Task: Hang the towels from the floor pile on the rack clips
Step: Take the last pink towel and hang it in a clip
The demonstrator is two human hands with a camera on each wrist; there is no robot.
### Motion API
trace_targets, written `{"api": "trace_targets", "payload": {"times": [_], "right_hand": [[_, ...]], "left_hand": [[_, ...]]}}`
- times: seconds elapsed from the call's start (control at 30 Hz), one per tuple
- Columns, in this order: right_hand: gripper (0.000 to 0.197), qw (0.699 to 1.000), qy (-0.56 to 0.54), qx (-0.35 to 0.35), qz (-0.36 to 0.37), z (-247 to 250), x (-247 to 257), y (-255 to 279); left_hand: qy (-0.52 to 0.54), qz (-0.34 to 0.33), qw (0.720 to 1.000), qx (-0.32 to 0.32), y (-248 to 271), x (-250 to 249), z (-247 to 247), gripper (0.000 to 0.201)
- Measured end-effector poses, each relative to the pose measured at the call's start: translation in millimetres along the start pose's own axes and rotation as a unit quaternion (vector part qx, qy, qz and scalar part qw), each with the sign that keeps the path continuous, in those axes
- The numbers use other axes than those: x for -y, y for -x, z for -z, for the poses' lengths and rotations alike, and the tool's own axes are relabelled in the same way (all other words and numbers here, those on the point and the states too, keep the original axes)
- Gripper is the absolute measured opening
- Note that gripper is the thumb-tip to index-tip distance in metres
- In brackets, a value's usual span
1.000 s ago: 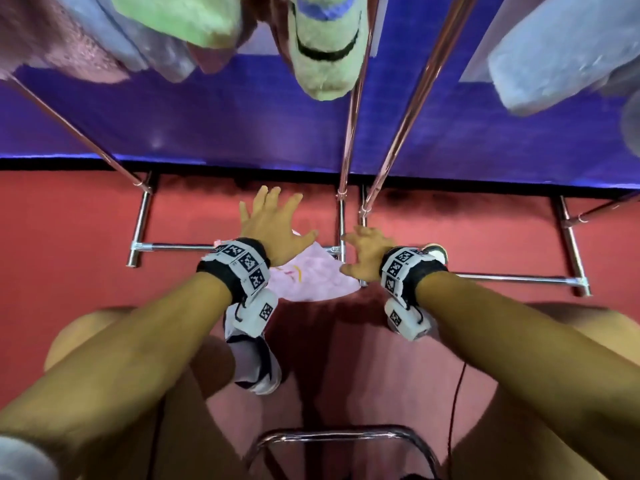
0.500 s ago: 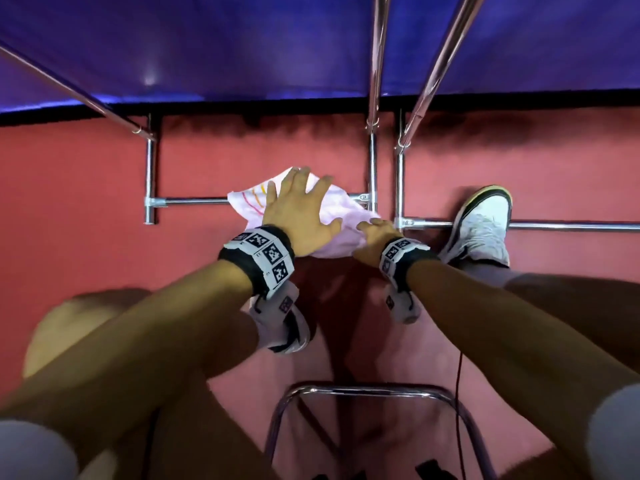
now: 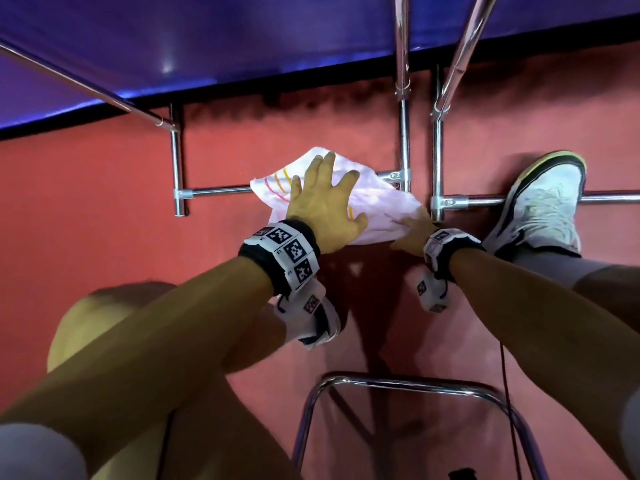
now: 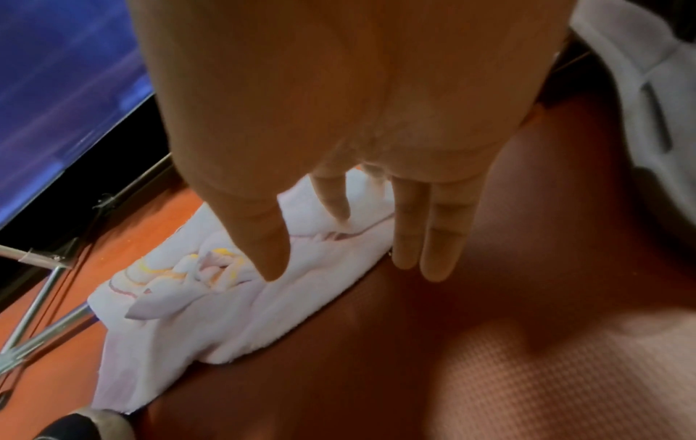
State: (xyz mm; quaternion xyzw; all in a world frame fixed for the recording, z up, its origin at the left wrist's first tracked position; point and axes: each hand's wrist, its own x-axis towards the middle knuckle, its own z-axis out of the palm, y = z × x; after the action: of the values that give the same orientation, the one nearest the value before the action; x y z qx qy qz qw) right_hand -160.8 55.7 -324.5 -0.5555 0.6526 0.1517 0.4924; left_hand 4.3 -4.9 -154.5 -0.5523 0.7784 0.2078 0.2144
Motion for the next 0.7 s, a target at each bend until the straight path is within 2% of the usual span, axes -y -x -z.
{"api": "trace_targets", "payload": {"times": [0.1, 0.27, 0.37, 0.43, 0.53, 0.57, 0.6, 0.7], "right_hand": [[0.075, 0.997, -0.067, -0.029, 0.010, -9, -5, -11], [0.061, 0.999, -0.021, 0.014, 0.046, 7, -1, 7], [0.062, 0.999, -0.050, 0.008, 0.011, 6, -3, -8], [0.069, 0.999, -0.050, 0.009, 0.006, 0, 0, -18], [0.098, 0.997, -0.071, 0.028, 0.005, -19, -9, -46], [0.095, 0.996, -0.082, 0.018, 0.007, -18, -9, -46], [0.080, 0.995, -0.098, 0.003, 0.004, -15, -5, -42], [0.021, 0.985, -0.167, -0.051, -0.004, 15, 22, -6]], "left_hand": [[0.010, -0.003, 1.000, -0.005, 0, 0, 1, 0.070], [0.023, 0.000, 1.000, -0.013, 3, 1, 1, 0.069], [0.021, 0.000, 1.000, -0.005, 5, 2, -1, 0.069], [0.020, 0.000, 1.000, -0.002, 6, 4, -2, 0.069], [0.023, 0.001, 1.000, 0.005, 4, 5, -1, 0.069], [0.024, 0.001, 1.000, 0.006, 3, 5, -1, 0.069], [0.024, 0.000, 1.000, 0.008, 2, 5, 1, 0.070], [0.024, -0.003, 1.000, 0.019, -1, 6, 4, 0.077]]}}
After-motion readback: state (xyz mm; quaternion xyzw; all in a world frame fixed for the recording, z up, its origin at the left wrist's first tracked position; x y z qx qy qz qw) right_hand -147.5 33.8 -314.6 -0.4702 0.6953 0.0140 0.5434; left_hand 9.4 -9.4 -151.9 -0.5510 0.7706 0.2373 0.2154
